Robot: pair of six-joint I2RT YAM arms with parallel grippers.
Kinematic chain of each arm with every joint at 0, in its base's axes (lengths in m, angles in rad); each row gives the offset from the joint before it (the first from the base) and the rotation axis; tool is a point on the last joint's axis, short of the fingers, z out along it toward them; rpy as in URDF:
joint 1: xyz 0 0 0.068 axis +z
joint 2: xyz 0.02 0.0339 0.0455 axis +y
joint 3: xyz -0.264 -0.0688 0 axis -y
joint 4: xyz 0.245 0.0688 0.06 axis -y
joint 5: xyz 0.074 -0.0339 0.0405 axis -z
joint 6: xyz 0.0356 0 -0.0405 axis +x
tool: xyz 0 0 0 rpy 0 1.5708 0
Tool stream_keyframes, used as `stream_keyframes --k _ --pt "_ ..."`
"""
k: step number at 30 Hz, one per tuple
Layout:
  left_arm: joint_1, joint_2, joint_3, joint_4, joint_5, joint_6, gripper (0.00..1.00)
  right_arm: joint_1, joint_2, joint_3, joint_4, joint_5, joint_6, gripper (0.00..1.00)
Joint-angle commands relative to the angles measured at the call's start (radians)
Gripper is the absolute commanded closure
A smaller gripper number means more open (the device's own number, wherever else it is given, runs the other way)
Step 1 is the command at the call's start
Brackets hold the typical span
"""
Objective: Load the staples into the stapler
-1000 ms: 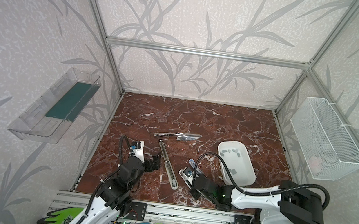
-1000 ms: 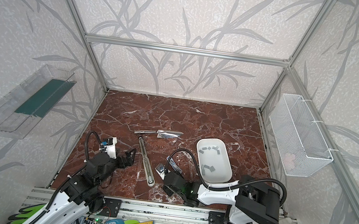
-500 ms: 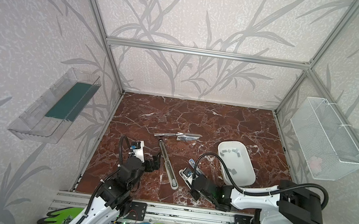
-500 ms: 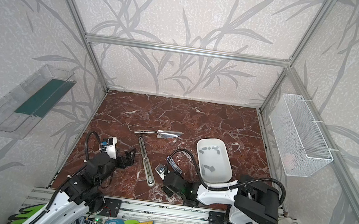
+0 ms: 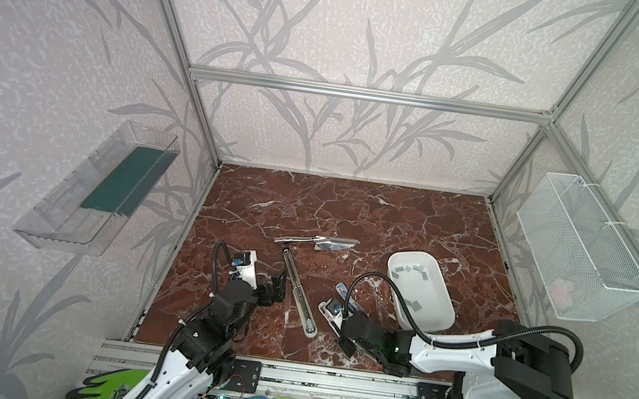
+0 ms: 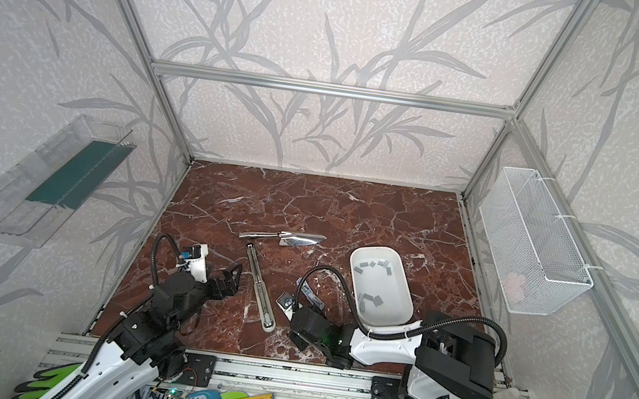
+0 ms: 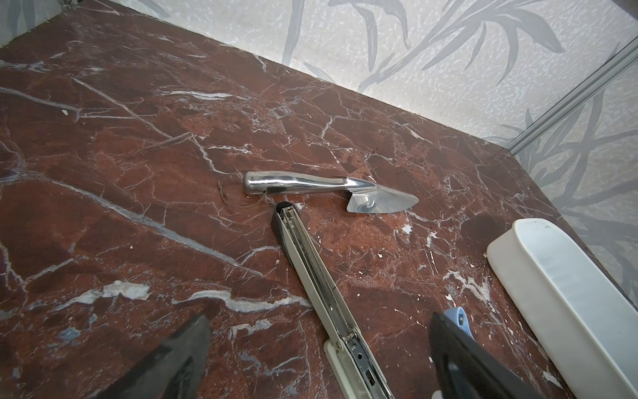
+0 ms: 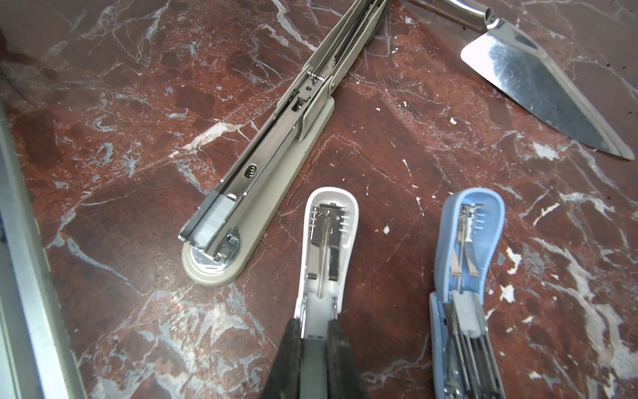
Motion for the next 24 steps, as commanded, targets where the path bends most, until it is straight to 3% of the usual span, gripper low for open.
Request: stream_keyframes --k 1,24 --pt "0.002 0.003 -0.006 0.011 -0.008 0.005 0.01 0.009 -0.004 0.019 -0.006 0.018 0.011 0.93" --pt "0.003 0.003 -0.006 0.009 -0.008 0.005 0.01 0.008 0.019 0.038 -0.022 0.025 0.048 0.93"
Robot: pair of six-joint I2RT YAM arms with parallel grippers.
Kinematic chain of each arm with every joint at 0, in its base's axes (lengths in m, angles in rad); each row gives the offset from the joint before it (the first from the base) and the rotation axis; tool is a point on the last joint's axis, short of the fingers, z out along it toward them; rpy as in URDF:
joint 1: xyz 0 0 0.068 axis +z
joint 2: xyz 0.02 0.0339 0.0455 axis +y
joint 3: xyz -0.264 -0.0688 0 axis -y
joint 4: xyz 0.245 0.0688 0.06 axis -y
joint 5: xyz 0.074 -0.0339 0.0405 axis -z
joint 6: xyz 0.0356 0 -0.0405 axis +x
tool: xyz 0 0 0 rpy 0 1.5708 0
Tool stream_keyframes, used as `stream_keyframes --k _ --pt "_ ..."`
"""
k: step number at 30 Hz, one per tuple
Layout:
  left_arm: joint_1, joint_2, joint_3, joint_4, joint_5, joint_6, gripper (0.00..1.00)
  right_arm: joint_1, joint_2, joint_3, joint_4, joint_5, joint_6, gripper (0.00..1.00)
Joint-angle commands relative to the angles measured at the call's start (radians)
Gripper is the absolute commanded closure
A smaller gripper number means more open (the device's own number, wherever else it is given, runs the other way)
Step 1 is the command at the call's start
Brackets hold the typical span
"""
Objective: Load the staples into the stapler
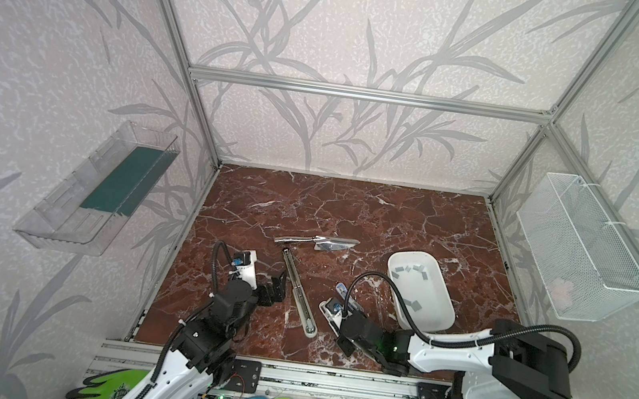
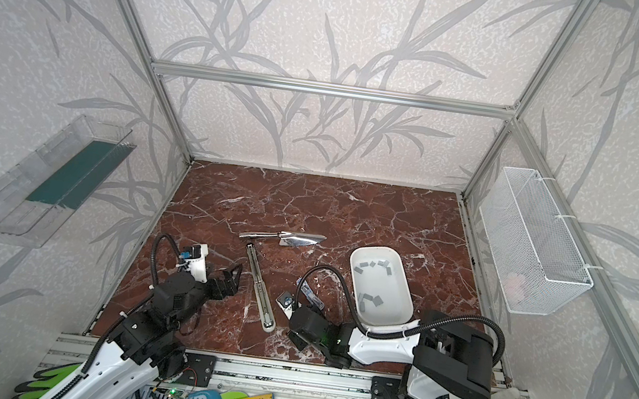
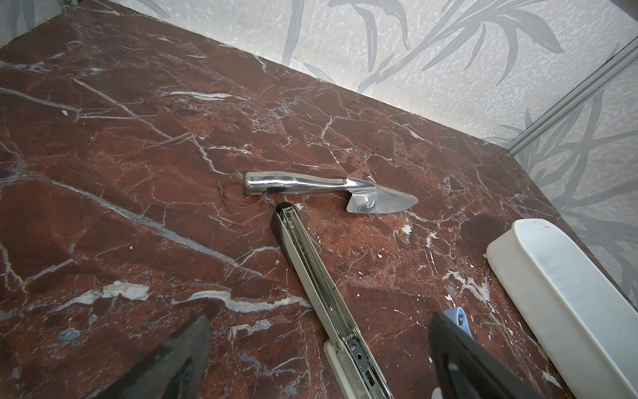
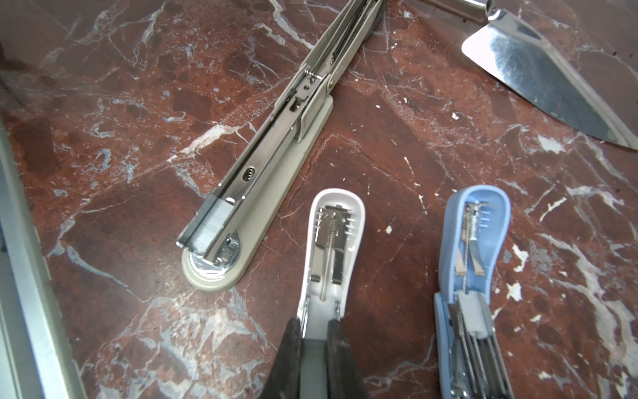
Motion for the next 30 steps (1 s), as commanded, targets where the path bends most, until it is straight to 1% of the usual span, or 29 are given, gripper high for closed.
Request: stream_keyframes --k 1,5,11,14,18,21,25,30 --pt "0.003 0.004 -0.006 0.009 -0.008 0.006 0.01 0.008 0.003 0.028 -0.024 0.030 0.020 0.93" --pt "0.003 0.003 -0.007 0.009 -0.007 0.006 0.01 0.009 -0.025 0.034 -0.052 0.035 0.027 0.93" --pt "0.003 0.001 -0.006 0.009 -0.007 0.006 0.01 0.009 -0.043 0.037 -0.062 0.023 0.101 0.94" --pt "0.003 0.002 -0.007 0.009 -0.005 0.005 0.01 0.012 -0.053 0.062 -0.110 0.040 0.186 0.97" --pt "0.003 0.002 -0.006 0.009 -0.003 0.005 0.01 0.029 -0.070 0.089 -0.154 0.048 0.314 0.97" --pt "0.003 0.002 -0.005 0.007 -0.003 0.006 0.01 0.038 -0.057 0.102 -0.165 0.064 0.366 0.97" --pt "0.003 -0.001 -0.007 0.007 -0.001 0.004 0.01 0.040 -0.024 0.110 -0.158 0.074 0.364 0.98" --pt "0.004 -0.001 -0.007 0.007 -0.001 0.005 0.01 0.038 -0.016 0.104 -0.147 0.090 0.319 0.97"
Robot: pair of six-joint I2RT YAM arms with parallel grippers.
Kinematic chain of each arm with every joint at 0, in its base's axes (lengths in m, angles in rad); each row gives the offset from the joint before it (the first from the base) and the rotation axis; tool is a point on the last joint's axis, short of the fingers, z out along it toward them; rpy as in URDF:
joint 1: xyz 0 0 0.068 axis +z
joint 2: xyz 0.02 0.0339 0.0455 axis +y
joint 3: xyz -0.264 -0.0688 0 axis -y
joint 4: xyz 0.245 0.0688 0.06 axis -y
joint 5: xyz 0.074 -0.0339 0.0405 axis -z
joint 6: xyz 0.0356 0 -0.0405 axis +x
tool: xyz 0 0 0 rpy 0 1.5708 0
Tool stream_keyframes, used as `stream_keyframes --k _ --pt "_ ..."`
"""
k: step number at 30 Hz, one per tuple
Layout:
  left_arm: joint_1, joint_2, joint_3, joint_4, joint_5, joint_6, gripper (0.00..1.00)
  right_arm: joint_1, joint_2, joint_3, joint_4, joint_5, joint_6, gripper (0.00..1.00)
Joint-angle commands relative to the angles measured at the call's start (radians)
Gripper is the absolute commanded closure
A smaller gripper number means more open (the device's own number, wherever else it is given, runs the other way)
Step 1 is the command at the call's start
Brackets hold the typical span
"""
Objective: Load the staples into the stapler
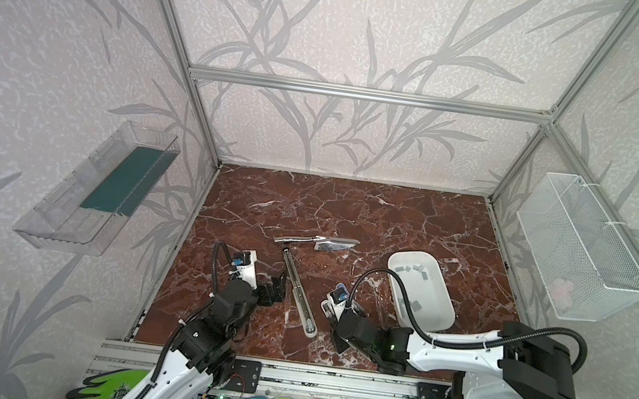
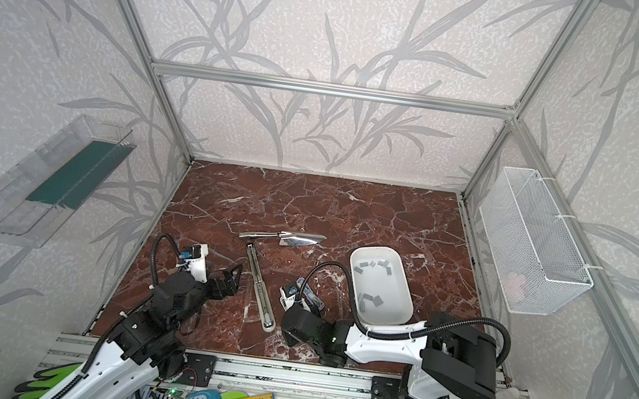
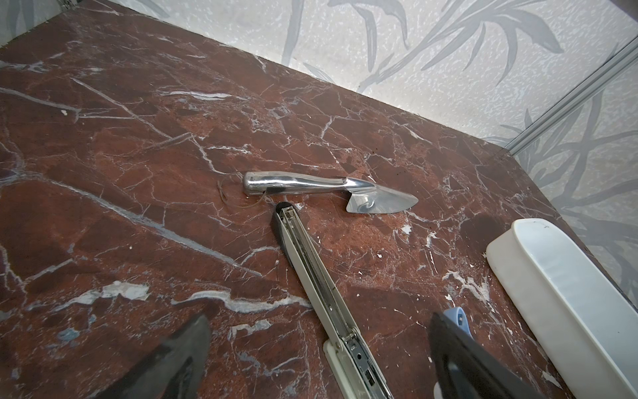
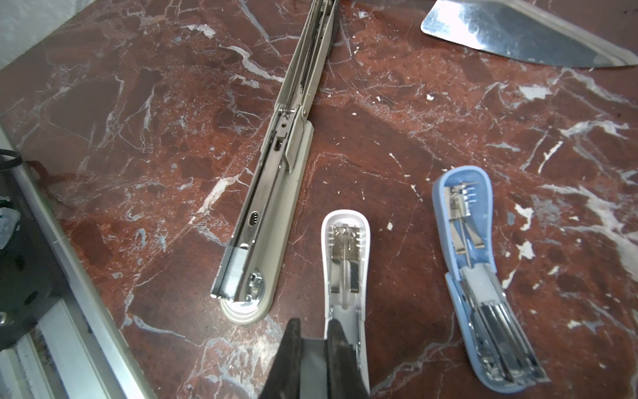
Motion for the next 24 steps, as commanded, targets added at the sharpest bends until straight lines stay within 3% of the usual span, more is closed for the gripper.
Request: stream_keyframes --k 1,24 --pt "0.003 -0.001 -0.007 0.007 -0.004 0.005 0.01 0.005 -0.004 0.010 -0.008 0.039 -0.016 0.98" --pt "0.003 0.000 -0.007 0.009 -0.005 0.005 0.01 -0.002 0.039 -0.005 0.004 0.044 -0.026 0.98"
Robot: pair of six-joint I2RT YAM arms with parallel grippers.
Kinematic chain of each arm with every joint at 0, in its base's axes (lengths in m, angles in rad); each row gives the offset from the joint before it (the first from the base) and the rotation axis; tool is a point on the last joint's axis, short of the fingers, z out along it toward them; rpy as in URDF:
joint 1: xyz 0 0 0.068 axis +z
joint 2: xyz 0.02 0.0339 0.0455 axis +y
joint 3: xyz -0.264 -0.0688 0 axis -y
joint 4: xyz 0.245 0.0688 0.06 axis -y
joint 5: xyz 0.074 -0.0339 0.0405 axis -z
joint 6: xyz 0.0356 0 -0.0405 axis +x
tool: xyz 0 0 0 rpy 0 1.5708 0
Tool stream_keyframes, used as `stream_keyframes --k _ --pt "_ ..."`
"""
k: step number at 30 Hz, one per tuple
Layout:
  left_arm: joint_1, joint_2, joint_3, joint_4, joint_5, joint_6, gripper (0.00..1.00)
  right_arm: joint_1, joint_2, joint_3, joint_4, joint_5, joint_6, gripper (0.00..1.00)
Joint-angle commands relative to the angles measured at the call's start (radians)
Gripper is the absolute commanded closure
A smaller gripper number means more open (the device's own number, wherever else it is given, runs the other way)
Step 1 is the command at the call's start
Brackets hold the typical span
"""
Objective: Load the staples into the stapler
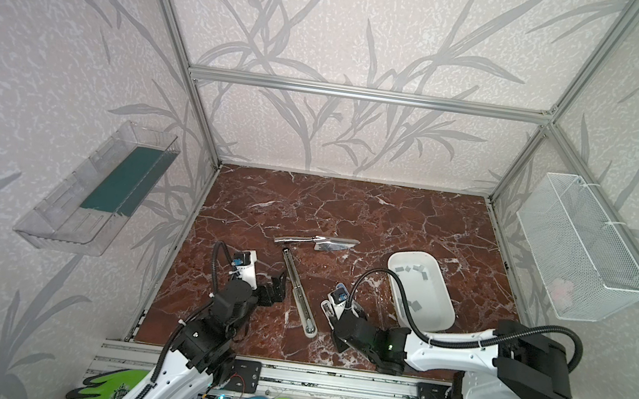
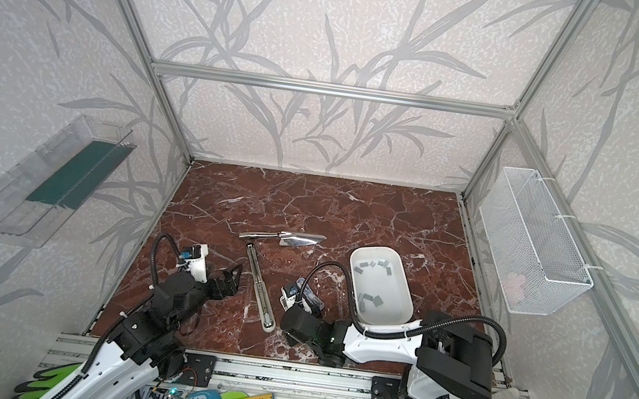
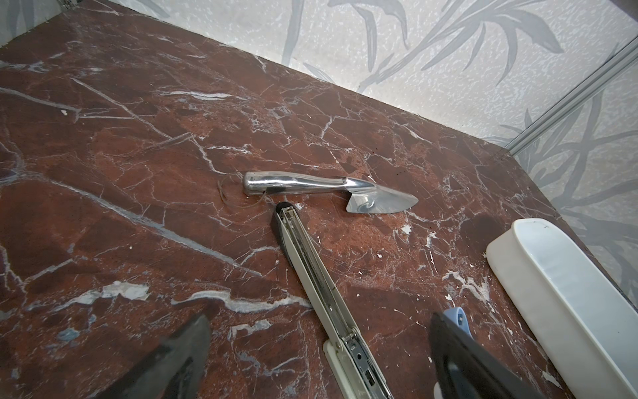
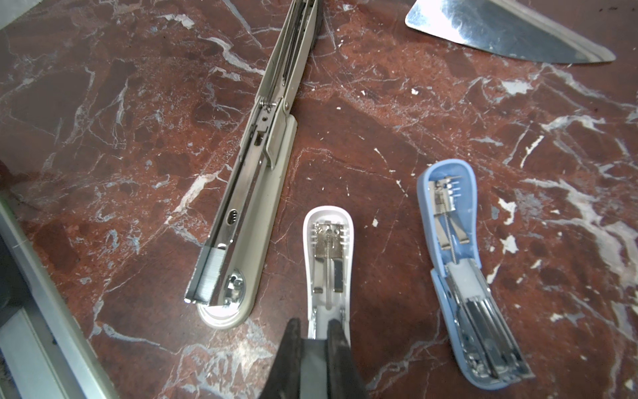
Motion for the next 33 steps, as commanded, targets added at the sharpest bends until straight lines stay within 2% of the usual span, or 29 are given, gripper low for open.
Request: stream_keyframes --k 1,33 --pt "0.003 0.000 -0.007 0.008 -0.004 0.005 0.01 -0.003 0.017 -0.006 0.006 0.013 -0.019 0.98" --pt "0.003 0.001 -0.007 0.010 -0.005 0.005 0.01 -0.002 0.016 -0.028 0.029 0.016 -0.067 1.00"
